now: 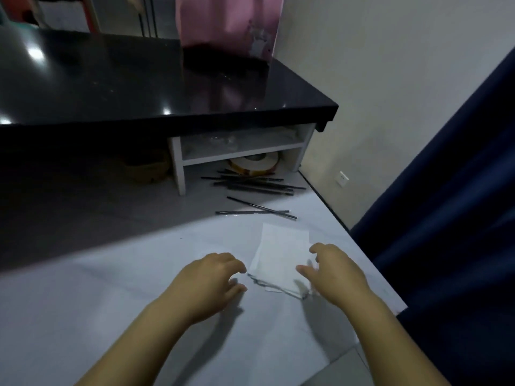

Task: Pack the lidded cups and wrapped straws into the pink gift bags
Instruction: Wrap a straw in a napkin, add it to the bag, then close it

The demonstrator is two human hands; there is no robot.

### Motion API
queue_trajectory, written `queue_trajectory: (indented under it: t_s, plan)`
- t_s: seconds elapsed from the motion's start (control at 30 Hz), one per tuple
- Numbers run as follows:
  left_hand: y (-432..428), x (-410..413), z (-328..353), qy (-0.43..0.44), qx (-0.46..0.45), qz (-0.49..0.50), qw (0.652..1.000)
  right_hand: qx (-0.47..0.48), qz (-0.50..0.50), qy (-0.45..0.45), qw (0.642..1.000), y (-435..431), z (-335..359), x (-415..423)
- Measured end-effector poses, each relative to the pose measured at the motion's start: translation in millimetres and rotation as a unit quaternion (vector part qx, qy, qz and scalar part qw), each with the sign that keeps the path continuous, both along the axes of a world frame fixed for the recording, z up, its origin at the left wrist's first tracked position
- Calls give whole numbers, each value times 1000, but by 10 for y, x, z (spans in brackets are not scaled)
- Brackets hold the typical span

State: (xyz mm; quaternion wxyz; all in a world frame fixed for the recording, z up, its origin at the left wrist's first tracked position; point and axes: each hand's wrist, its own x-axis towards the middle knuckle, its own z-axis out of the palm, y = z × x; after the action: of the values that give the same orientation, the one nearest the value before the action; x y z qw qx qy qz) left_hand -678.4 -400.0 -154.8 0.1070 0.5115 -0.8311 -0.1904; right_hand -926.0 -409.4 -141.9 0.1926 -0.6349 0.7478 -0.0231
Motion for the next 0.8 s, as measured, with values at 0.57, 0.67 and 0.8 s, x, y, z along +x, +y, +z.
queue_trajectory:
  t_s: [0.57, 0.67, 0.8]
  plan:
    - [-386, -702, -348, 25, 24, 62, 998, -25, 113, -140, 983, -793, -359, -367]
    - [-338, -740, -326, 31, 32, 95, 994, -56, 104, -180, 977, -859, -379, -382]
    - [-256, -783, -314, 42, 36, 132, 990, -57, 82, -224, 969, -859, -425, -421]
